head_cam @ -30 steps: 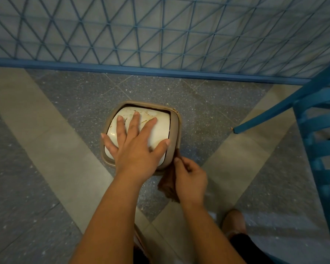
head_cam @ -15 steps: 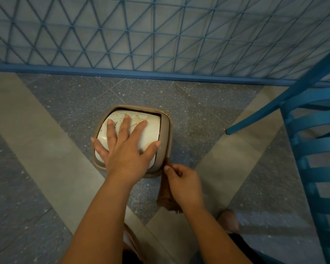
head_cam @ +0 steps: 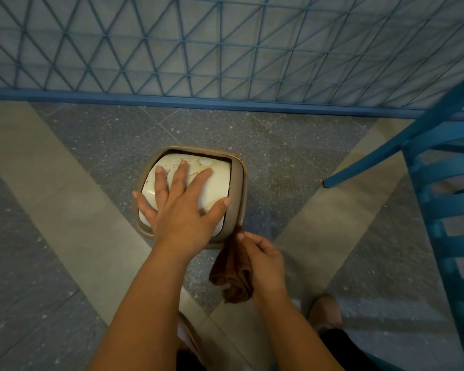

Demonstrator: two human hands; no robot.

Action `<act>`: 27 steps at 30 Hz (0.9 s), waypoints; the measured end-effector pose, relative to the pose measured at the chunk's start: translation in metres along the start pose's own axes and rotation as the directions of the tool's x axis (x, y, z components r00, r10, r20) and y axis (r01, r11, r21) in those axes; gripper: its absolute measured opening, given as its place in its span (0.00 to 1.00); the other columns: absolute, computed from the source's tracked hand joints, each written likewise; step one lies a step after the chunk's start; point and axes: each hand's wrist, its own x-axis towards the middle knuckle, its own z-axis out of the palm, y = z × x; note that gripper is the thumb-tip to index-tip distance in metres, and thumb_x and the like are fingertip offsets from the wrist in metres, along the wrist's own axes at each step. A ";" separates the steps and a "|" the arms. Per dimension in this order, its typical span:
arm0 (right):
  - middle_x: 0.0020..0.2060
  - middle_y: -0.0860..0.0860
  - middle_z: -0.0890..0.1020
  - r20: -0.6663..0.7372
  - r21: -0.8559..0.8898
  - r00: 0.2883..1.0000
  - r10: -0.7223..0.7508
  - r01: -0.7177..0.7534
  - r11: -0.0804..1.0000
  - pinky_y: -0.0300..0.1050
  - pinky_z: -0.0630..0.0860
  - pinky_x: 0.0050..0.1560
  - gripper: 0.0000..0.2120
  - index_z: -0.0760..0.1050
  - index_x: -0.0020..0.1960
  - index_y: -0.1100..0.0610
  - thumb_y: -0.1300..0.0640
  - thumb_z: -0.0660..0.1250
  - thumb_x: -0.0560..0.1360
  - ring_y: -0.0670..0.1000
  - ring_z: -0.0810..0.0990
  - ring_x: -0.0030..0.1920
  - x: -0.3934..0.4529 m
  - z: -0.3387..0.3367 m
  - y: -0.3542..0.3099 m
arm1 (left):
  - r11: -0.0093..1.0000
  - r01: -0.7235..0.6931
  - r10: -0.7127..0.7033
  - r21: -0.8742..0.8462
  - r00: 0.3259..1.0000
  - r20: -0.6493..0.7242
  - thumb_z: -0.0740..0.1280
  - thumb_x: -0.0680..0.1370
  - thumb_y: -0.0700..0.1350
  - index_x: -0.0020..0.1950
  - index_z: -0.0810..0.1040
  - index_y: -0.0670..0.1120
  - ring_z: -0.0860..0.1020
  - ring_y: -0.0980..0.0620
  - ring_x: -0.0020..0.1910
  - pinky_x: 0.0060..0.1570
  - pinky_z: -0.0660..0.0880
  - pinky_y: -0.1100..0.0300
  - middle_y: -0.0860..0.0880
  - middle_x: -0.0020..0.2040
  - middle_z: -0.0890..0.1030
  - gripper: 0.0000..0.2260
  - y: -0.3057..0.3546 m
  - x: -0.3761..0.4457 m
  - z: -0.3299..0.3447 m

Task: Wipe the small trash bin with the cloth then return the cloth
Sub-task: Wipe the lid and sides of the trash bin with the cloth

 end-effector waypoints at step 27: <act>0.36 0.48 0.83 -0.018 -0.504 0.913 -0.408 0.344 0.792 0.40 0.75 0.40 0.04 0.80 0.39 0.51 0.55 0.69 0.72 0.46 0.81 0.39 0.048 0.017 -0.043 | 0.999 -0.021 0.020 -0.026 0.999 -0.032 0.60 0.73 0.66 0.71 0.60 0.67 0.36 0.52 0.76 0.68 0.29 0.39 0.60 0.78 0.49 0.26 0.001 -0.002 0.000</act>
